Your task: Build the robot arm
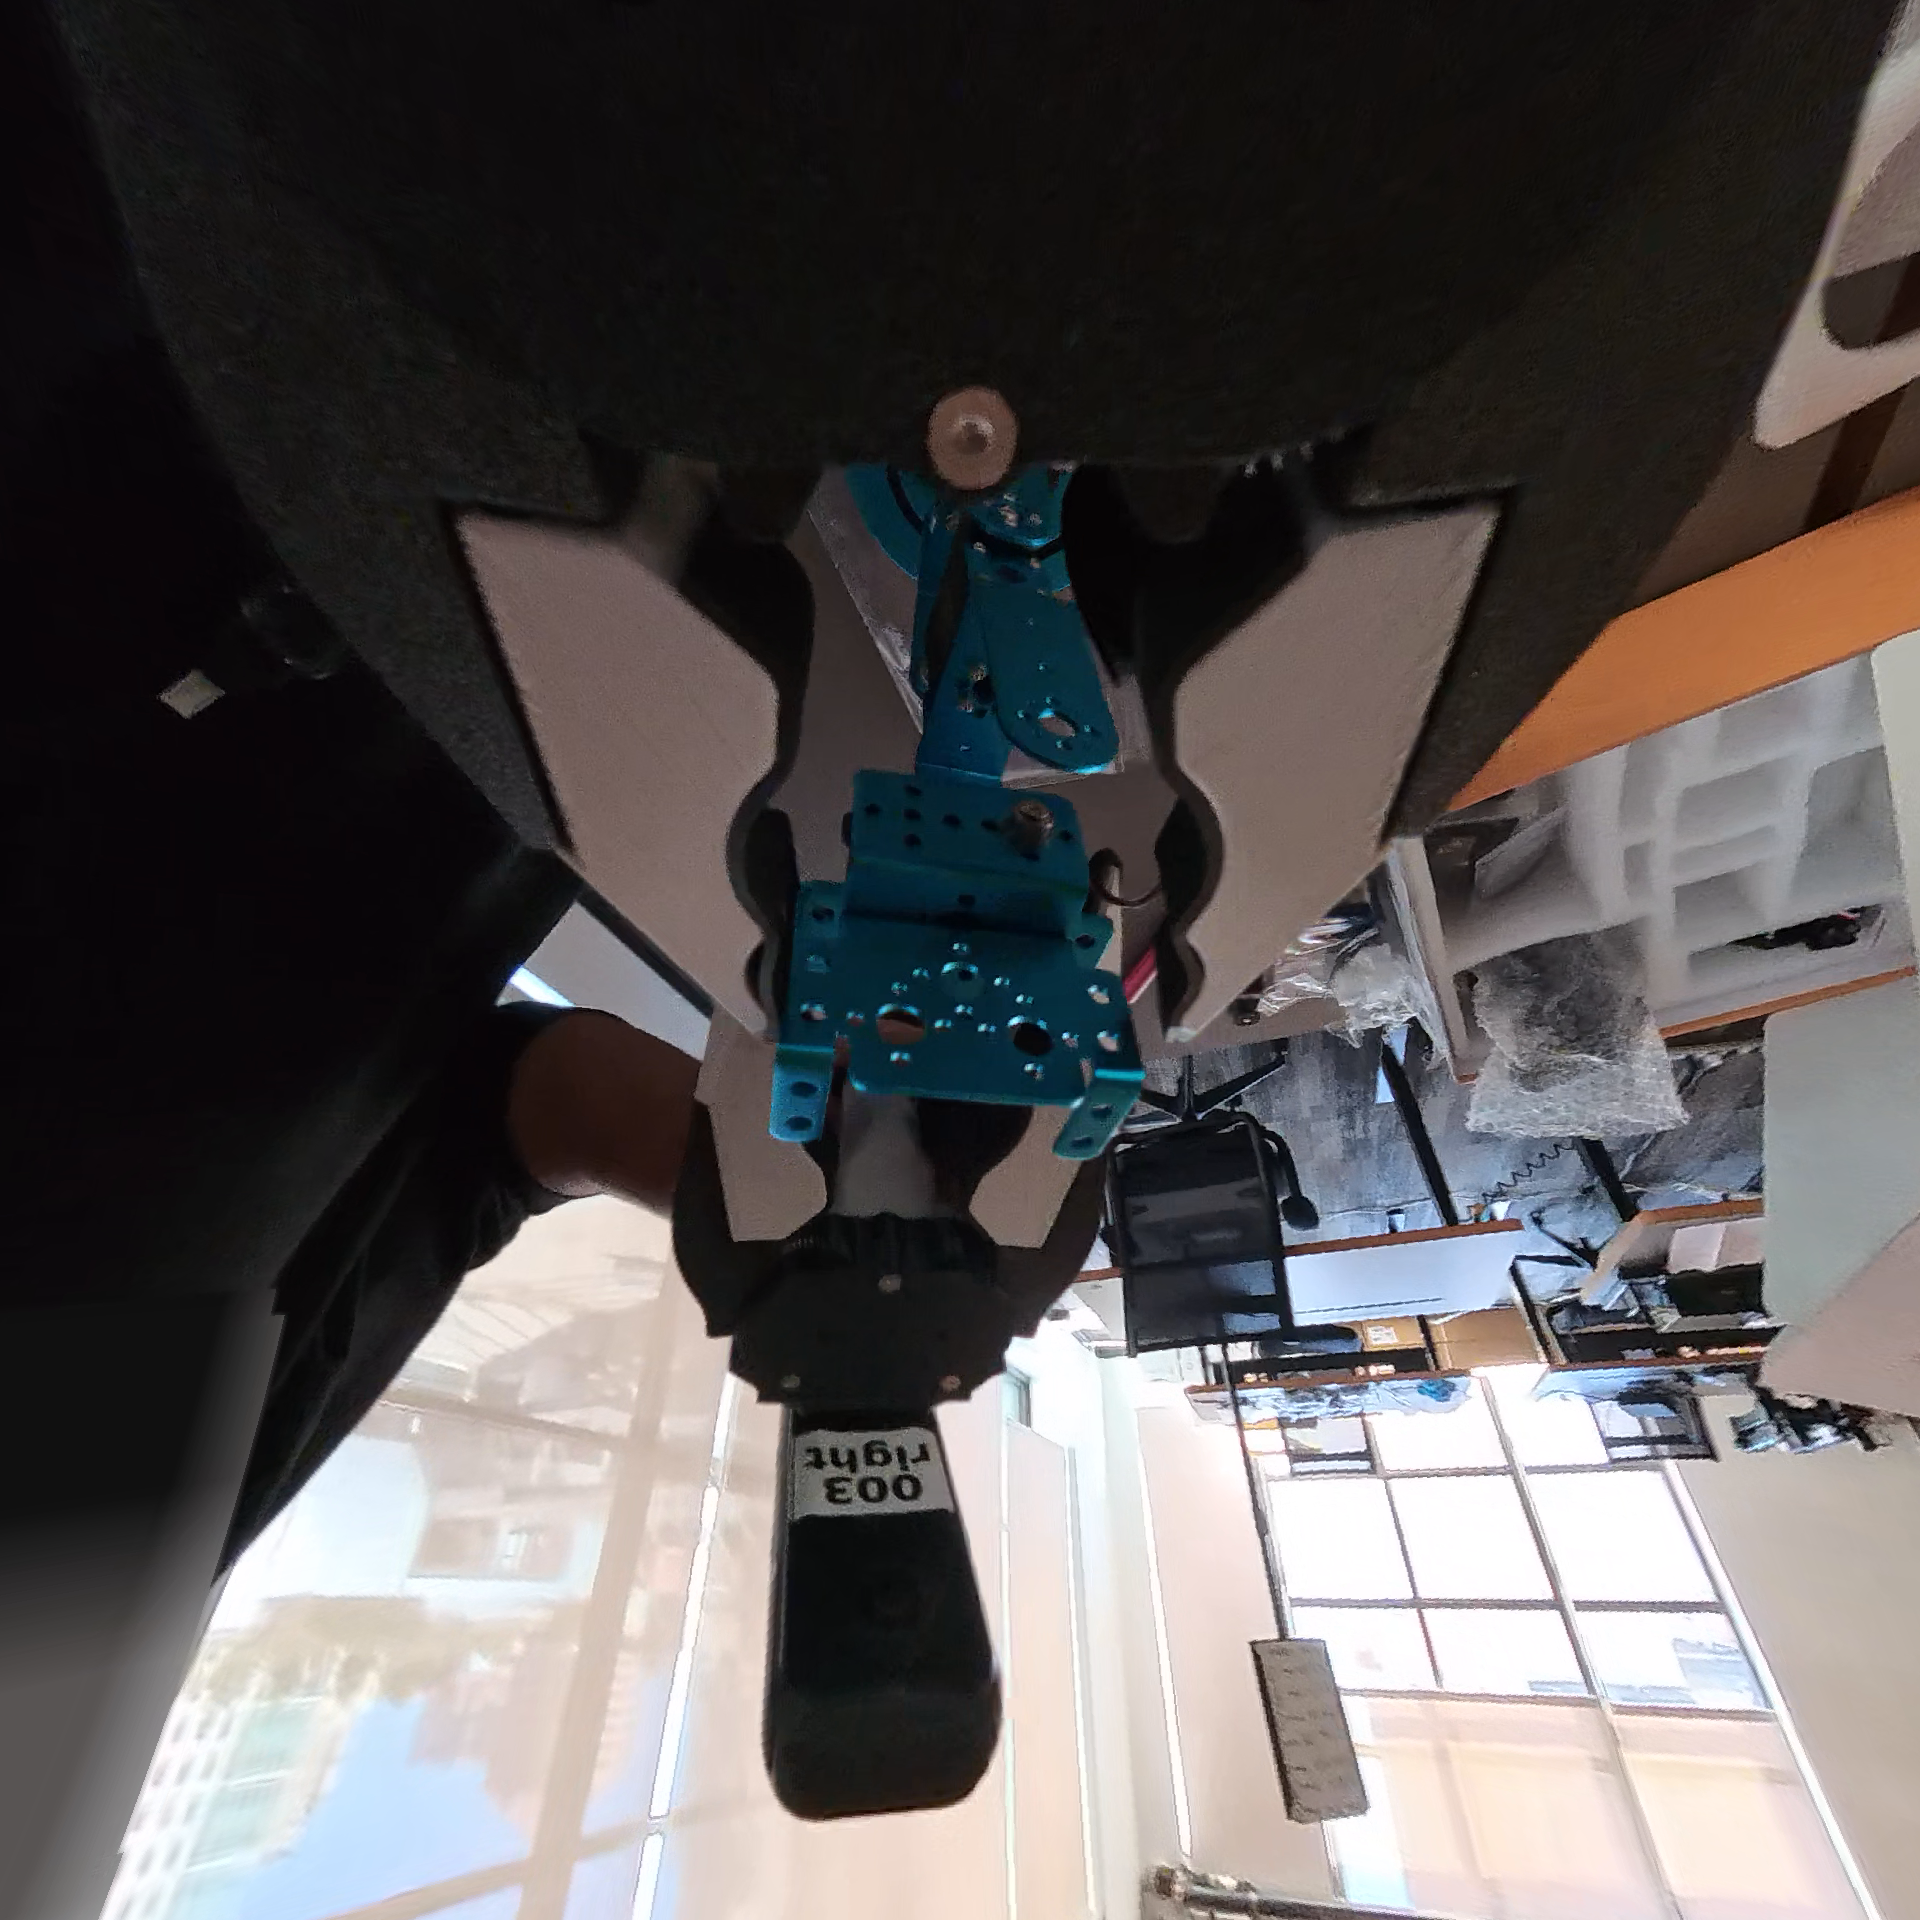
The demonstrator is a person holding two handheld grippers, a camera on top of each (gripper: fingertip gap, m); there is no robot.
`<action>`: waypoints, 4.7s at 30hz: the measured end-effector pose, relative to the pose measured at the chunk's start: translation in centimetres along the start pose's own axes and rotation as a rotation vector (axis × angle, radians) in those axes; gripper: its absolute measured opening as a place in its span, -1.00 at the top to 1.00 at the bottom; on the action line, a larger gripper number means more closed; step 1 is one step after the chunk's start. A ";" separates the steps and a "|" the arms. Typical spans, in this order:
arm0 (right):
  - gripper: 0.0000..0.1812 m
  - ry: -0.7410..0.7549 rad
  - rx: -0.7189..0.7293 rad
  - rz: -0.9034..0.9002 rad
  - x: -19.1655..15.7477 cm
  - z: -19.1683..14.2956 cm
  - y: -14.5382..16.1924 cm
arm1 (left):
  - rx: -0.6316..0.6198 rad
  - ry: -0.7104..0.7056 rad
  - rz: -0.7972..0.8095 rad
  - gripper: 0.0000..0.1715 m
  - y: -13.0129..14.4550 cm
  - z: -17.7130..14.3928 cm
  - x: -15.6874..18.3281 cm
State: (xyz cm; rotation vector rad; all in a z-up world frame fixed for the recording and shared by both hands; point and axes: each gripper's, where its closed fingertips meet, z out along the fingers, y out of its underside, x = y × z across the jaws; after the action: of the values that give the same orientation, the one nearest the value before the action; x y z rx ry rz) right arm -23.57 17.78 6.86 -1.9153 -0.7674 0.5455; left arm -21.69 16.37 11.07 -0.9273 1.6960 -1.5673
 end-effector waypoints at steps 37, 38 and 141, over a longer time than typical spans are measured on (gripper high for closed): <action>0.27 -0.155 -0.211 0.048 0.5 1.5 1.0 | 0.300 0.024 -0.238 0.17 3.5 -1.2 -0.7; 0.28 -0.154 -0.206 0.045 0.5 1.6 1.0 | 0.292 0.035 -0.240 0.17 3.5 -1.2 -0.6; 0.31 0.143 -0.133 -0.046 -0.2 1.8 -0.6 | 0.407 -0.552 -0.420 0.64 2.7 -5.6 -0.4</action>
State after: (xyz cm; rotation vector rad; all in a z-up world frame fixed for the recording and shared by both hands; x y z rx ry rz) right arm -25.03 18.98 6.58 -2.0296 -0.7689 0.3322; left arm -26.33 19.81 8.89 -1.3896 0.7971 -1.6261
